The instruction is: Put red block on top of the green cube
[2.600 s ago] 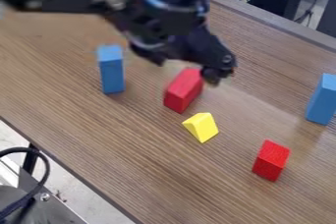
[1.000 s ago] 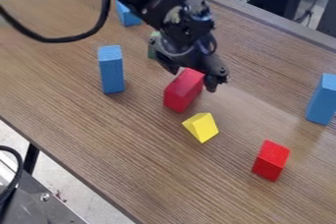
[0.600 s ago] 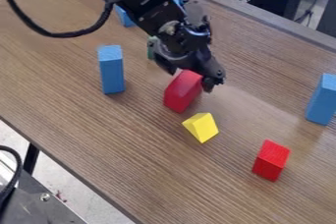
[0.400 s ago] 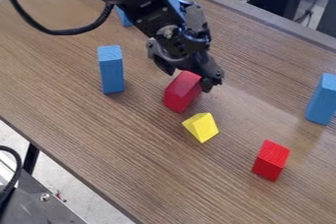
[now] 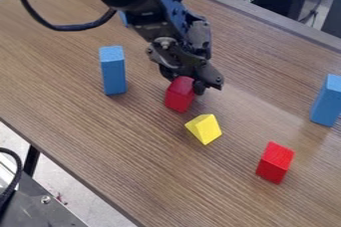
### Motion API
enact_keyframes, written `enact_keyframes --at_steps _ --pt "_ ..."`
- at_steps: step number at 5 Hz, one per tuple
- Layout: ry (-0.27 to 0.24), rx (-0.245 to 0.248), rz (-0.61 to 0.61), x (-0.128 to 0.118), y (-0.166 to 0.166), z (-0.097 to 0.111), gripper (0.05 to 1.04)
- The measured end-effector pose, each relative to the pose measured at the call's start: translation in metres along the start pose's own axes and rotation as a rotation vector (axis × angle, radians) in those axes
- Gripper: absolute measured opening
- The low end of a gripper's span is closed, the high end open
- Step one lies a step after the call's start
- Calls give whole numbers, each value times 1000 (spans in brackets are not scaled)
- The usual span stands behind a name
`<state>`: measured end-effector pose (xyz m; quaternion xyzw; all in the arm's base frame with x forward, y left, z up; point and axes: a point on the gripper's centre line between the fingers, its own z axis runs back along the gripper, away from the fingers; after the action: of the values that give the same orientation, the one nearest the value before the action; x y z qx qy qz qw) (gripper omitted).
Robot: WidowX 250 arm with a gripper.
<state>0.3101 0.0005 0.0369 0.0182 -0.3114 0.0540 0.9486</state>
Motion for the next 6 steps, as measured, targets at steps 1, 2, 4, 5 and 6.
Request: enact_keyframes --at_steps 1,2,4,5,6 --pt "7 6 21 -1 -1 0 572" --pt "-40 24 84 15 3 15 572" --pt "-124 81 199 62 28 30 572" --pt "-131 109 247 72 43 27 572" --pt "-110 148 287 74 59 19 572"
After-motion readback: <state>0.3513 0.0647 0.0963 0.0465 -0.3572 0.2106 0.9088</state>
